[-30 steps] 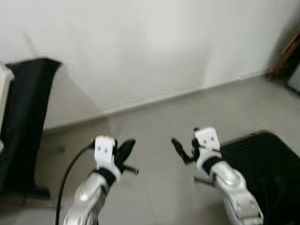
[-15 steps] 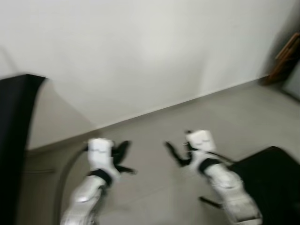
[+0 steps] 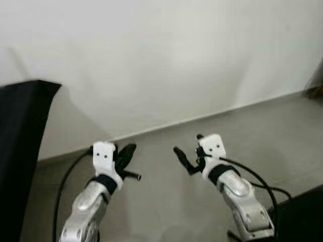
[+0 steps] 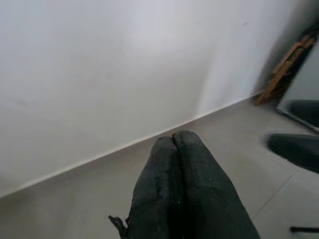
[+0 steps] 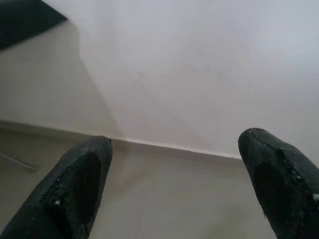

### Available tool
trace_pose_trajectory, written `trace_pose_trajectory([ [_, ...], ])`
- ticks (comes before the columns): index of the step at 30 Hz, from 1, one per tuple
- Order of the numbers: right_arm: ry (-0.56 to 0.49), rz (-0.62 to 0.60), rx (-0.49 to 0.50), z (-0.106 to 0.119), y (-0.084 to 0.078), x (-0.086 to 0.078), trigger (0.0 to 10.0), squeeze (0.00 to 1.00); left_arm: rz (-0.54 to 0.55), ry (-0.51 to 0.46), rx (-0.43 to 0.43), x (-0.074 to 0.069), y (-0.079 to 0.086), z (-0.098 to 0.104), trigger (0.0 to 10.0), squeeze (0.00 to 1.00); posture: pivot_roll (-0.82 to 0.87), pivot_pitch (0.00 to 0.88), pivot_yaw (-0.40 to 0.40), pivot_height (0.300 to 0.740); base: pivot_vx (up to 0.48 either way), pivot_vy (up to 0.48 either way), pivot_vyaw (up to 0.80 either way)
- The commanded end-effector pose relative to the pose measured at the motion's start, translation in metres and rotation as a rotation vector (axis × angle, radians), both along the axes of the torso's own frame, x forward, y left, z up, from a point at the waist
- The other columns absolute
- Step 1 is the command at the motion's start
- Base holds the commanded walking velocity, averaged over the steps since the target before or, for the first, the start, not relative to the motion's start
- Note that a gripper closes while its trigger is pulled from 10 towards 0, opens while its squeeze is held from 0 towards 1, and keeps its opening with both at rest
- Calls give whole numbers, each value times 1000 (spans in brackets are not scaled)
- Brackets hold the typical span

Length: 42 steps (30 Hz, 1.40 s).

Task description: Building children table

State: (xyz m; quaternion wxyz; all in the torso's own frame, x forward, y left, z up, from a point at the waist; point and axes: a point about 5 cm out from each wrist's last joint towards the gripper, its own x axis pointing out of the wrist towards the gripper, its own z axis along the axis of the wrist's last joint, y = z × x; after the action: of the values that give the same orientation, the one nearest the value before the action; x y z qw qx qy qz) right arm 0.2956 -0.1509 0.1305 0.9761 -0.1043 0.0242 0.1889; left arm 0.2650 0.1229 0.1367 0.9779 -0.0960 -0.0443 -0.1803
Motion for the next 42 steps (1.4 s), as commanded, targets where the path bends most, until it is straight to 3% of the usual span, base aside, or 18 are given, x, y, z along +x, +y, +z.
trace_pose_trajectory([
  [1,-10,39,22,3,11,0,10000,0,30,11,14,-1,9,-3,10000,0,-80,143,17,740,386,0,800],
  [31,5,99,10,0,15,-2,10000,0,25,15,11,-1,9,-4,10000,0,-73,135,12,740,372,0,667],
  [42,12,113,19,-2,16,-3,10000,0,-2,-3,56,-3,6,-4,10000,0,-74,126,16,740,0,-64,800],
])
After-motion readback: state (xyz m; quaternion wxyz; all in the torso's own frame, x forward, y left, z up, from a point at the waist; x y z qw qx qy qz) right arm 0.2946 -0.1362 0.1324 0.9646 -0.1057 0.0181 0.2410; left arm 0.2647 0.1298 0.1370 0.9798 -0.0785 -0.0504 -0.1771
